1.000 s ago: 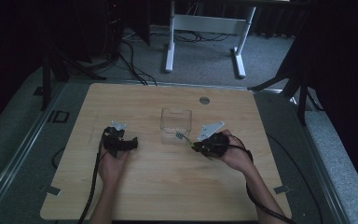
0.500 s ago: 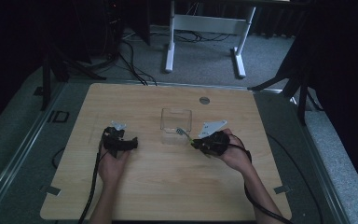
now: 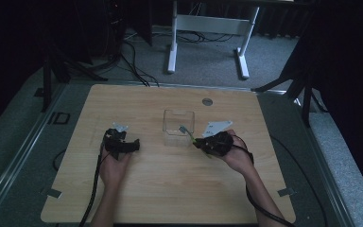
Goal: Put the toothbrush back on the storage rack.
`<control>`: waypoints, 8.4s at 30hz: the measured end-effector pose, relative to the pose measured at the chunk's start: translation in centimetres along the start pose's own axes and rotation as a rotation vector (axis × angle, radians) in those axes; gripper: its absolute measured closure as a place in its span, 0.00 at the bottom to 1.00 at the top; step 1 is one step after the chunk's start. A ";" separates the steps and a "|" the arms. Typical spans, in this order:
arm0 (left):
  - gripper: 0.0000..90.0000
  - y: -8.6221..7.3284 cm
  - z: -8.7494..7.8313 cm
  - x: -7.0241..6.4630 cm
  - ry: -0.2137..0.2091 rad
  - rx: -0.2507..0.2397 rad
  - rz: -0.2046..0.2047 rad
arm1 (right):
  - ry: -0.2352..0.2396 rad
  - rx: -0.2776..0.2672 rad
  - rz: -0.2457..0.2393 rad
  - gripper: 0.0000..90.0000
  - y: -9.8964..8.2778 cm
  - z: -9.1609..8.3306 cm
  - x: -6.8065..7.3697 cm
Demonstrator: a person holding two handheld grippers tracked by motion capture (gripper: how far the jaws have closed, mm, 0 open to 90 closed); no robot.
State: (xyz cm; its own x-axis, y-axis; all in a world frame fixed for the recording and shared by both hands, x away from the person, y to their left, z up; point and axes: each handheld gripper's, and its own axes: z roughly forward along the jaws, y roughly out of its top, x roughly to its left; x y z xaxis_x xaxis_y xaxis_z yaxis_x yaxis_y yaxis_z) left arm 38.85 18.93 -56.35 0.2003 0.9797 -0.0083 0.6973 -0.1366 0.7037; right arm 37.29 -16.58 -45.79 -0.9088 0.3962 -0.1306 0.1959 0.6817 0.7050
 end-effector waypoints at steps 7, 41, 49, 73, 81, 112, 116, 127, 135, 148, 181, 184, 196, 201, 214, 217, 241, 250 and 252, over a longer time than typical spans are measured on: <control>0.13 0.0 0.0 0.0 0.000 0.000 0.000 | 0.008 -0.031 0.027 0.92 0.1 0.1 -0.2; 0.13 0.0 0.0 0.0 0.000 0.000 0.000 | -0.008 -0.138 0.116 0.92 1.1 0.1 -0.8; 0.13 0.0 0.0 0.0 0.000 0.001 0.001 | -0.009 -0.159 0.127 0.92 1.4 0.0 -1.1; 0.13 0.0 0.0 0.0 -0.001 0.001 0.002 | -0.022 -0.210 0.157 0.92 2.6 -0.3 -1.4; 0.13 0.0 0.0 0.0 0.000 0.002 0.002 | -0.015 -0.222 0.171 0.92 2.8 -0.3 -1.5; 0.13 0.0 0.0 0.0 0.000 0.000 0.001 | 0.006 -0.277 0.215 0.92 4.0 0.1 -1.8; 0.13 0.0 0.0 0.0 0.000 0.000 0.000 | 0.007 -0.282 0.221 0.92 4.2 0.1 -1.7; 0.13 0.0 0.0 0.0 0.000 0.000 0.000 | 0.012 -0.310 0.236 0.92 4.7 0.3 -1.9; 0.13 0.0 0.0 0.0 0.000 0.001 0.000 | 0.016 -0.333 0.249 0.92 5.2 0.5 -2.0; 0.13 0.0 0.0 0.0 0.001 0.000 0.001 | 0.010 -0.354 0.275 0.92 5.6 1.1 -2.5; 0.13 0.0 0.0 0.0 0.000 0.001 0.001 | -0.078 -0.317 0.275 0.92 4.9 4.0 -3.7; 0.13 0.0 0.0 0.0 0.000 0.000 0.000 | -0.085 -0.302 0.273 0.92 4.7 4.3 -3.6; 0.13 0.0 0.0 0.0 -0.001 0.001 0.000 | -0.094 -0.279 0.268 0.92 4.4 4.8 -3.6; 0.13 0.0 0.0 0.0 -0.001 0.001 0.001 | -0.093 -0.264 0.265 0.92 4.2 5.1 -3.6; 0.13 0.0 0.0 0.0 0.000 -0.001 0.000 | -0.095 -0.206 0.234 0.91 4.1 6.0 -2.9; 0.13 0.0 0.0 0.0 0.000 -0.001 0.000 | -0.095 -0.199 0.231 0.91 4.1 6.1 -2.8; 0.13 0.0 0.0 0.0 0.000 -0.001 0.001 | -0.094 -0.112 0.190 0.87 3.9 7.1 -2.2; 0.13 0.0 0.0 0.0 0.000 -0.001 0.001 | -0.093 -0.130 0.204 0.70 4.0 6.7 -2.4; 0.13 0.0 0.0 0.0 0.000 -0.002 0.000 | -0.102 -0.133 0.210 0.66 4.0 6.6 -2.4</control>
State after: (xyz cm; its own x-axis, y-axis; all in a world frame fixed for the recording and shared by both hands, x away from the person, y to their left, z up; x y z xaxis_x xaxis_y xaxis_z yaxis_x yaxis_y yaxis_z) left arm 38.85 18.93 -56.36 0.2004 0.9797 -0.0082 0.6962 -0.1365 0.7048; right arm 42.71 -10.77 -47.26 -0.8104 0.5847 -0.0368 0.3196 0.4939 0.8087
